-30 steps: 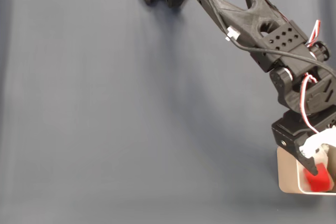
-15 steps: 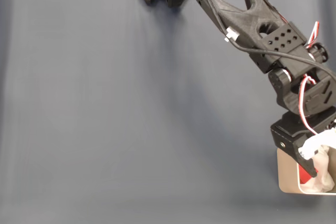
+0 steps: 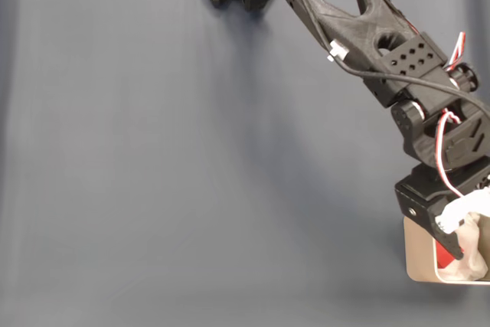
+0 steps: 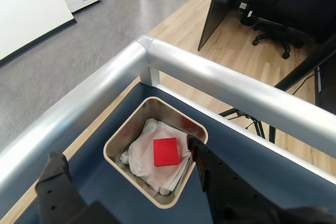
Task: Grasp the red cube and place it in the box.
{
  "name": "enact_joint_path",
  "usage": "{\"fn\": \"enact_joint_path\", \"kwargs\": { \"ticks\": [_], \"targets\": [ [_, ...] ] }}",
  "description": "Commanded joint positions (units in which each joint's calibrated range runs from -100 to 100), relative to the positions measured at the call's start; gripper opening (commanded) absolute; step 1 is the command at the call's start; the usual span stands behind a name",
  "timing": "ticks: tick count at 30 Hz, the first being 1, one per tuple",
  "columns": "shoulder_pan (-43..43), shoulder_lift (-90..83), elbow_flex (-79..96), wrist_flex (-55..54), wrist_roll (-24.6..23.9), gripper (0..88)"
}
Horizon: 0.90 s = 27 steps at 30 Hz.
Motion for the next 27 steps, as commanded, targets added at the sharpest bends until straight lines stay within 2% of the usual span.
{"fn": "enact_joint_path", "kwargs": {
  "ticks": [1, 5, 7, 8, 10, 11, 12, 13, 21, 27],
  "targets": [
    [0.7, -1.0, -3.0, -1.5, 0.1, 49.9],
    [0.7, -1.2, -3.0, -1.5, 0.0, 49.3],
    [0.8, -1.3, -3.0, -1.2, 0.3, 45.9],
    [0.9, -1.4, -2.9, -0.8, 0.6, 39.9],
    [1.2, -2.1, -2.2, -0.6, 0.7, 17.0],
    [1.7, -2.5, -1.7, -0.6, 0.9, 8.5],
    [2.2, -3.1, -1.2, -0.6, 1.0, 2.1],
    [3.1, -3.8, -0.5, -0.6, 1.0, 0.0],
    [15.8, -16.3, 11.9, -5.6, 0.7, 0.0],
    [23.6, -35.6, 32.5, -6.7, -0.1, 0.0]
  ]
}}
